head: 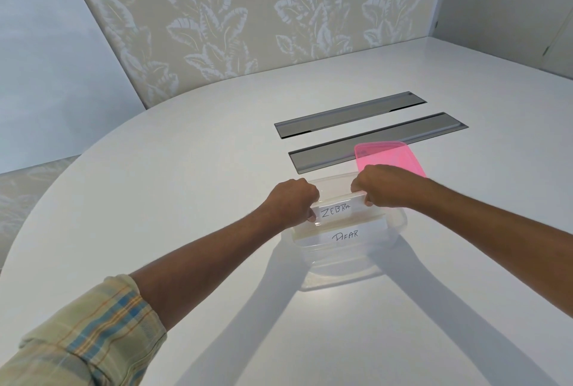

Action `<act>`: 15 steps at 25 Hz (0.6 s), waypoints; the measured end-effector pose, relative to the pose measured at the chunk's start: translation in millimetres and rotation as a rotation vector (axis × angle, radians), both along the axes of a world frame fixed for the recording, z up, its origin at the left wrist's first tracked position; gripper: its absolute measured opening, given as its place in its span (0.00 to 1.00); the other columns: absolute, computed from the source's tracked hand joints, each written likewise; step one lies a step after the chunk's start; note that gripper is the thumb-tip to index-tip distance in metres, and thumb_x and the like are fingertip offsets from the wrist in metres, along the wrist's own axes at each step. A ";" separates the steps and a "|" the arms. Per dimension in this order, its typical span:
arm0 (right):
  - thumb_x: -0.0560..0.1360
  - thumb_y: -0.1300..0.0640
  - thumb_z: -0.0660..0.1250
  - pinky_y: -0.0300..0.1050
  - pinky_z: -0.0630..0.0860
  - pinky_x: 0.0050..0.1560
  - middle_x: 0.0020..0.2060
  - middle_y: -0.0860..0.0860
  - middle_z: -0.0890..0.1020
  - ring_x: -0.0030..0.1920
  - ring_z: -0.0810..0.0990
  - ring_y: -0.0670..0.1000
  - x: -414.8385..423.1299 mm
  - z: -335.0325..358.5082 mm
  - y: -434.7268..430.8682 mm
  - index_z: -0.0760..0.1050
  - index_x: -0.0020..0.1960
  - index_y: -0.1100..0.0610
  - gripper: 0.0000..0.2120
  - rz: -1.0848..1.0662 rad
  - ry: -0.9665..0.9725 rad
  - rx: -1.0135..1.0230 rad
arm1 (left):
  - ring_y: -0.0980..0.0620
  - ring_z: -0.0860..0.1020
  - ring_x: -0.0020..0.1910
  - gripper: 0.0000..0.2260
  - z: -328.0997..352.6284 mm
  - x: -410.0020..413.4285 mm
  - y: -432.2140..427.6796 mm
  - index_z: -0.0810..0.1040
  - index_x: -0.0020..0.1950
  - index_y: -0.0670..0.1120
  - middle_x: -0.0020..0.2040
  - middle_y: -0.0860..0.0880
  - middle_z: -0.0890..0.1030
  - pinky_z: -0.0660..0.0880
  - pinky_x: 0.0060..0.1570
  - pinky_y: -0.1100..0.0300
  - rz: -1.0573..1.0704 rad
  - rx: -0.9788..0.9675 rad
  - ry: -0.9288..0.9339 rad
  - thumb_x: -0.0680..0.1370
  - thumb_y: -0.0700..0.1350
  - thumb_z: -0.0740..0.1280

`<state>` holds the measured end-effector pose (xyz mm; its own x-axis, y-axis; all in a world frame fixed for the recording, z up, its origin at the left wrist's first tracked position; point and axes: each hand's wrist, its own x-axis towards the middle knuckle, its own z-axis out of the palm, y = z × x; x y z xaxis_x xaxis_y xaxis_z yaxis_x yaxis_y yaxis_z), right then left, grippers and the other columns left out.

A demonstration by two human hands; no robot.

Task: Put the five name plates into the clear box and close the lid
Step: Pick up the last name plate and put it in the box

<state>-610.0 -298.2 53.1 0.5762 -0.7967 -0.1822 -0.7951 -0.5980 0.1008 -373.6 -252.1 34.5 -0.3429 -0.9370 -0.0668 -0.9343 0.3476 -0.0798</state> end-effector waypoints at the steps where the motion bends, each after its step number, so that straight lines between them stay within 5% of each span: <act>1: 0.75 0.63 0.72 0.49 0.75 0.40 0.39 0.51 0.76 0.41 0.79 0.58 0.8 -1.5 0.1 0.80 0.47 0.59 0.03 0.014 0.025 -0.007 | 0.38 0.82 0.51 0.15 -1.5 0.1 -0.7 0.83 0.58 0.45 0.52 0.43 0.83 0.69 0.40 0.55 0.000 0.006 -0.001 0.76 0.51 0.76; 11: 0.77 0.66 0.67 0.50 0.79 0.42 0.47 0.57 0.83 0.47 0.84 0.60 4.3 -15.4 0.6 0.80 0.52 0.60 0.07 0.024 0.083 -0.017 | 0.40 0.83 0.52 0.18 -9.7 0.2 -3.5 0.83 0.61 0.46 0.53 0.44 0.83 0.74 0.42 0.54 0.017 0.045 -0.038 0.76 0.54 0.76; 15: 0.79 0.54 0.73 0.50 0.80 0.53 0.57 0.53 0.84 0.59 0.83 0.57 0.5 -13.9 0.8 0.81 0.63 0.55 0.14 -0.039 -0.101 0.006 | 0.42 0.83 0.56 0.22 -2.2 -3.2 -1.6 0.82 0.63 0.49 0.56 0.47 0.85 0.81 0.52 0.50 0.003 -0.041 0.031 0.78 0.63 0.71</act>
<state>-609.5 -297.4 39.2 0.5600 -0.8183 -0.1296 -0.8240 -0.5664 0.0158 -376.8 -253.7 32.3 -0.3410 -0.9399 -0.0175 -0.9377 0.3414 -0.0648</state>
